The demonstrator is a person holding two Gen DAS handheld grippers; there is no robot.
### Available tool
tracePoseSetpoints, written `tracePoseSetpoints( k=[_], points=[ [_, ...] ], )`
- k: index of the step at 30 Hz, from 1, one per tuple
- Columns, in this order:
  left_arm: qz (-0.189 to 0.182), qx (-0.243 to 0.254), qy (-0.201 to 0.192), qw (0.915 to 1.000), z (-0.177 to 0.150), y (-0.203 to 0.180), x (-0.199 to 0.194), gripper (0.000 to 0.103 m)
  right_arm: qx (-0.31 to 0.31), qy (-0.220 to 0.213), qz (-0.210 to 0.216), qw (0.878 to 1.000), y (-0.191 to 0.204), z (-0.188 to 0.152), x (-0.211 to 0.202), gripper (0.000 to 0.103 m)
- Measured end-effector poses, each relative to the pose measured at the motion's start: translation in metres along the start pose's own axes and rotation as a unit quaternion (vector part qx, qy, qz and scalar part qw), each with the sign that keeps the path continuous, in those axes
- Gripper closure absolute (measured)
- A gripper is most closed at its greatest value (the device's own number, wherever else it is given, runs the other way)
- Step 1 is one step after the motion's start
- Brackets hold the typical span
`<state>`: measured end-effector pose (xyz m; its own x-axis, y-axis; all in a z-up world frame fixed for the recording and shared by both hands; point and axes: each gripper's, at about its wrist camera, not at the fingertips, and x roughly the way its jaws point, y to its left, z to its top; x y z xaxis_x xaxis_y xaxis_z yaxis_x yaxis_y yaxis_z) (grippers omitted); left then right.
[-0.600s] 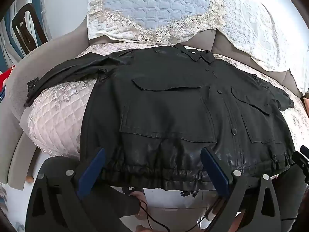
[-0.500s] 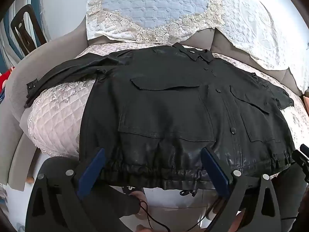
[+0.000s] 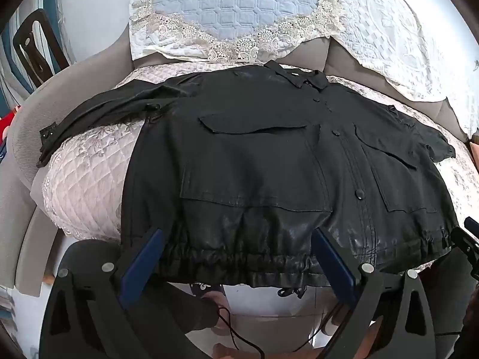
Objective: Fold large clothes
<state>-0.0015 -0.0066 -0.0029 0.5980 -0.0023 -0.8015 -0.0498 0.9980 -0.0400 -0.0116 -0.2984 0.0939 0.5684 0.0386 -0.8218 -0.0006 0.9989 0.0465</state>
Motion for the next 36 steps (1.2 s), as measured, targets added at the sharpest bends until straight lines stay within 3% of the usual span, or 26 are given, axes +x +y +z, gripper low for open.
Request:
tracePoseSetpoints(
  k=[36],
  points=[
    [0.005,0.012,0.007,0.9999,-0.001,-0.003,0.004,0.004,-0.007,0.0,0.002,1.0,0.009,0.004,0.002,0.009]
  ],
)
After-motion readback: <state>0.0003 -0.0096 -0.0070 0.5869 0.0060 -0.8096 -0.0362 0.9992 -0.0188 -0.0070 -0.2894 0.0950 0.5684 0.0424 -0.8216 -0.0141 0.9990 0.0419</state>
